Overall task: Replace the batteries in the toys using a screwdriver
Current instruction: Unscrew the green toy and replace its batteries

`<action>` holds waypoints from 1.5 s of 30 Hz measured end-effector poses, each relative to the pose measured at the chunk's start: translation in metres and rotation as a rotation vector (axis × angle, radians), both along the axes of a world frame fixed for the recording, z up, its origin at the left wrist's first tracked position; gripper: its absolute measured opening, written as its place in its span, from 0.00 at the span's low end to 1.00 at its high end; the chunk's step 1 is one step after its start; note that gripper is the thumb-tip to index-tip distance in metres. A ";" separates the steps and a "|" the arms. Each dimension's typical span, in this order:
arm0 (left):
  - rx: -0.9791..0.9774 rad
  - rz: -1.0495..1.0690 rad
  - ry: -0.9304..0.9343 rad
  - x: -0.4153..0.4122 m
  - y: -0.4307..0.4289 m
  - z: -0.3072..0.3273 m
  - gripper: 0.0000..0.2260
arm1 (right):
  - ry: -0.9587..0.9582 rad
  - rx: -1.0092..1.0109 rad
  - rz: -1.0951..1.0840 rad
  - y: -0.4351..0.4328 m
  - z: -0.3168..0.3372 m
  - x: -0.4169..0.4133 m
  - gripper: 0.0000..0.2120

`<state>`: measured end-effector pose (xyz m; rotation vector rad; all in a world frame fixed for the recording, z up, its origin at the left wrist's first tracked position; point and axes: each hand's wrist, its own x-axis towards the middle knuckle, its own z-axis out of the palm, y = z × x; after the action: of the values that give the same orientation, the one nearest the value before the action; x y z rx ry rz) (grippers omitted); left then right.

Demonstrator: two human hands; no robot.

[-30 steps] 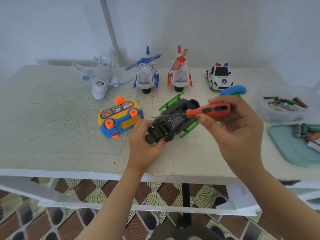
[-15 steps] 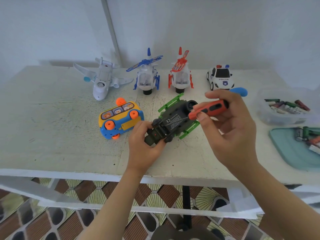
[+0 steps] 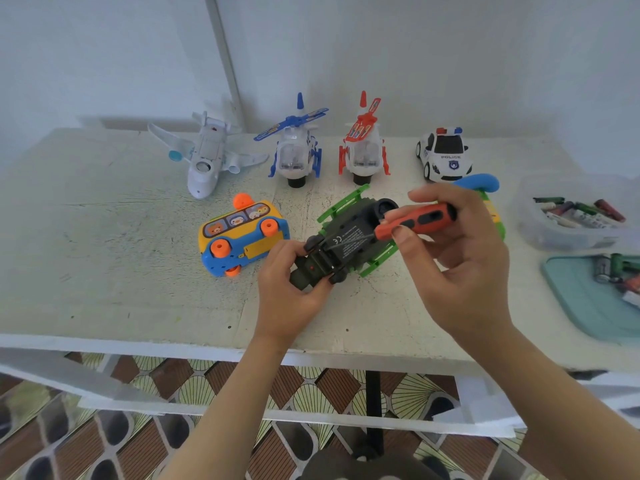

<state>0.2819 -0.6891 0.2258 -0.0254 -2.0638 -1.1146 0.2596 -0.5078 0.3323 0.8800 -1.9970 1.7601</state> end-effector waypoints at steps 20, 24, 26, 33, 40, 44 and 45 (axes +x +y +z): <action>0.006 0.000 0.007 0.001 0.000 0.001 0.14 | 0.078 0.040 -0.008 0.002 -0.002 0.004 0.11; -0.005 0.014 0.003 0.000 0.000 0.001 0.18 | 0.094 0.052 -0.013 0.002 -0.004 0.003 0.10; -0.006 0.014 0.002 0.000 0.000 0.001 0.19 | 0.089 0.053 -0.003 0.001 -0.005 0.003 0.11; -0.007 0.015 0.004 0.000 0.000 0.001 0.20 | 0.089 0.038 0.001 0.000 -0.005 0.004 0.10; -0.013 0.013 0.004 0.000 -0.001 0.001 0.19 | 0.100 0.040 -0.006 -0.001 -0.005 0.006 0.11; -0.015 0.016 0.008 0.000 0.000 0.002 0.19 | 0.108 0.065 -0.011 -0.002 -0.005 0.005 0.10; -0.014 0.016 0.007 0.000 0.000 0.001 0.19 | 0.112 0.071 -0.012 -0.002 -0.004 0.005 0.10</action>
<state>0.2823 -0.6894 0.2272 -0.0199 -2.0621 -1.0890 0.2647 -0.5097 0.3279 0.9648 -1.9992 1.6049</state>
